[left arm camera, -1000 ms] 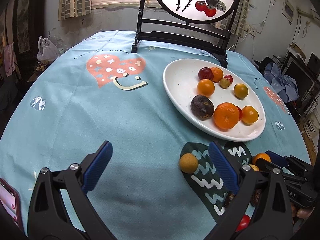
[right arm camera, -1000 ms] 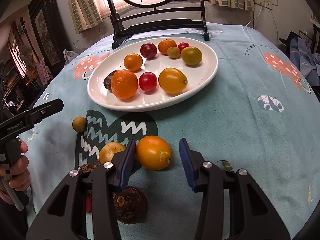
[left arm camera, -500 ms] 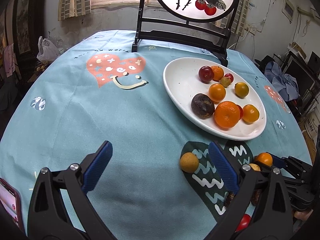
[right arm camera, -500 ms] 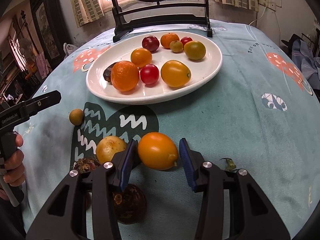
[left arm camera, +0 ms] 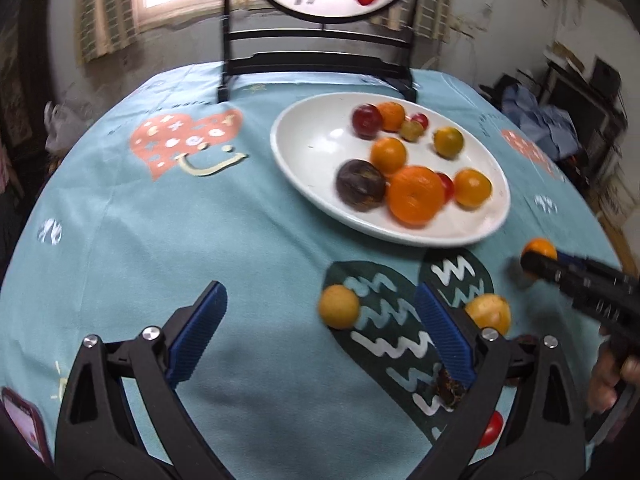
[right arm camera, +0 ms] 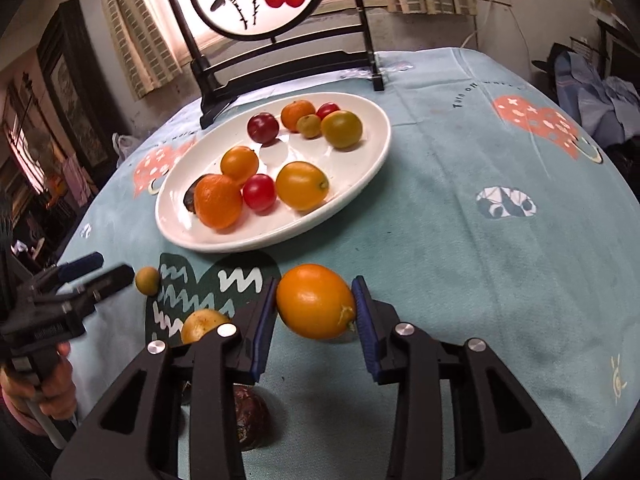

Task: Organize fruits
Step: 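Grasp a small yellow fruit with the left tool while the right grasps a yellow tomato, then release the yellow fruit and yellow tomato onto the white plate with both tools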

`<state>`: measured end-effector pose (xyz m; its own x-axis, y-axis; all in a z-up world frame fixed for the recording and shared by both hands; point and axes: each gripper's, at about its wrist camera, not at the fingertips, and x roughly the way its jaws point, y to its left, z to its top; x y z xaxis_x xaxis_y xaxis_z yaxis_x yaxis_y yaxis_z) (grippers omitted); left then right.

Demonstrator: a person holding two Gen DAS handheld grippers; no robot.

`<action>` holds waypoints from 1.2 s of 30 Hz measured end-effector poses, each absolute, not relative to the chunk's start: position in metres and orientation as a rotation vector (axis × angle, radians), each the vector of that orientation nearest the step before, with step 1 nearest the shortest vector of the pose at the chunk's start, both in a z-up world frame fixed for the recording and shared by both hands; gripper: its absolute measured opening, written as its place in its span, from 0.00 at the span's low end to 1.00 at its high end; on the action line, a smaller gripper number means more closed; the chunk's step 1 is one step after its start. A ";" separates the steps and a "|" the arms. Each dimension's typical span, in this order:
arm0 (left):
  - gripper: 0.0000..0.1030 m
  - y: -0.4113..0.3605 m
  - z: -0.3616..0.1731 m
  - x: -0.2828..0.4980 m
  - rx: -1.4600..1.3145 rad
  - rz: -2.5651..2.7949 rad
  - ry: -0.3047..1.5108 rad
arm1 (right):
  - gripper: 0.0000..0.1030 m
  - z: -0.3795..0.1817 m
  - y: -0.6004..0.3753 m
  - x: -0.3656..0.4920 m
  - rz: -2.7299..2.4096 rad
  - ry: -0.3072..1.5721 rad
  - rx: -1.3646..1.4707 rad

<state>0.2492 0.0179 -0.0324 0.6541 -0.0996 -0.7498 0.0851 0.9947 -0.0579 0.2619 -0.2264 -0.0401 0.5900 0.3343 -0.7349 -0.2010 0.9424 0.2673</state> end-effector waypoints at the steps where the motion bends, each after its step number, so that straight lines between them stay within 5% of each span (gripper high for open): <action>1: 0.83 0.011 -0.034 0.248 0.019 -0.115 0.848 | 0.37 -0.040 -0.227 0.262 0.313 0.887 0.165; 12: 0.37 0.008 -0.058 0.260 0.016 -0.153 0.948 | 0.37 -0.039 -0.223 0.258 0.328 0.886 0.153; 18: 0.25 0.006 -0.060 0.260 0.035 -0.142 0.946 | 0.37 -0.037 -0.223 0.257 0.328 0.877 0.156; 36: 0.25 0.002 -0.003 0.293 -0.074 -0.178 0.766 | 0.37 -0.004 -0.205 0.285 0.403 0.687 0.186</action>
